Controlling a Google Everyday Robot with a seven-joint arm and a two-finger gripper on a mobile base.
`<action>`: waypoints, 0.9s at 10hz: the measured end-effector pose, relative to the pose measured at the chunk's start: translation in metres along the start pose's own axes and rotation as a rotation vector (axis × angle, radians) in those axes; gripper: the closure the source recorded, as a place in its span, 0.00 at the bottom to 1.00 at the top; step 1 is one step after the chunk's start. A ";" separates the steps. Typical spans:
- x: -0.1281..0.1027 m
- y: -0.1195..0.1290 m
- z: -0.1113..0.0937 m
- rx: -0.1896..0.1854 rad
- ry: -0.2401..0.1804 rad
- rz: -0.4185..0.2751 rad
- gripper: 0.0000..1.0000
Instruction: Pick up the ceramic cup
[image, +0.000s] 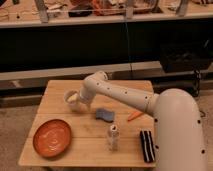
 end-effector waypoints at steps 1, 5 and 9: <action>0.000 0.000 0.000 0.000 -0.001 0.001 0.20; -0.001 0.000 0.000 0.001 -0.004 0.002 0.20; -0.001 0.000 0.001 0.002 -0.007 0.004 0.20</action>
